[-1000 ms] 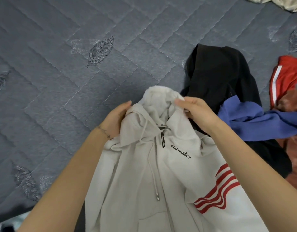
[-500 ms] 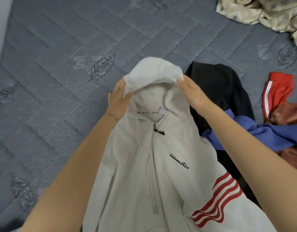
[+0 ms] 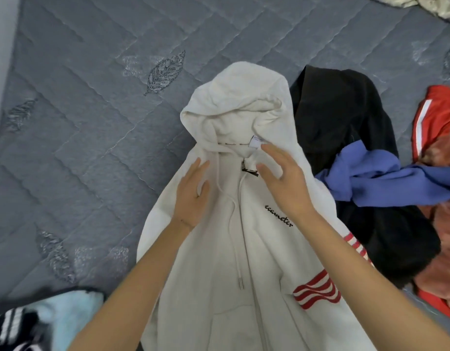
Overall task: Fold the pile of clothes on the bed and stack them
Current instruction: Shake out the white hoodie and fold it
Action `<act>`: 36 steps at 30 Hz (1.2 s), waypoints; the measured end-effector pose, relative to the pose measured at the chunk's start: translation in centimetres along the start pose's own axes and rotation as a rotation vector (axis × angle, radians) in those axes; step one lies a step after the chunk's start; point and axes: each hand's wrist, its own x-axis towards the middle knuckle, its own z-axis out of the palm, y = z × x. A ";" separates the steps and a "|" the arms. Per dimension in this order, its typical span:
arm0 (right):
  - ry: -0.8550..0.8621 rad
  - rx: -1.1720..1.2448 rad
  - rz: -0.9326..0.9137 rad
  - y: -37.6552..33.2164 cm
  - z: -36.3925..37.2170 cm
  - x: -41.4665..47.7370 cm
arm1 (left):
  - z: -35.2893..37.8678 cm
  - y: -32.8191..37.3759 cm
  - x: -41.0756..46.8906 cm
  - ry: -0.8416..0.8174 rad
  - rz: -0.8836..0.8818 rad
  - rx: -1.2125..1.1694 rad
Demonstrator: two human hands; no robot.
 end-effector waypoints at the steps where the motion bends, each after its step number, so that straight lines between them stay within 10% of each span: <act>1: -0.028 -0.015 -0.027 0.0 1.0 -1.1 | -0.2 -0.6 -1.3 0.001 0.000 0.050; 9: -0.440 -0.243 -0.147 0.7 9.4 -5.9 | -6.1 -8.3 -8.8 0.237 -0.374 0.120; 20: -0.746 -0.576 -0.586 -2.9 18.9 -4.8 | -9.2 -8.5 -12.0 0.039 -0.290 -0.228; 26: -0.642 -0.459 -0.529 -4.6 19.8 -4.3 | -11.0 -7.8 -12.9 0.096 -0.290 -0.247; 31: -0.402 -0.338 -0.274 -5.5 18.8 -2.8 | -9.5 -8.5 -15.1 -0.088 -0.686 -0.795; 36: -0.448 -0.616 -0.238 -6.6 18.7 -0.1 | -10.7 -7.5 -14.7 0.119 -0.471 -0.557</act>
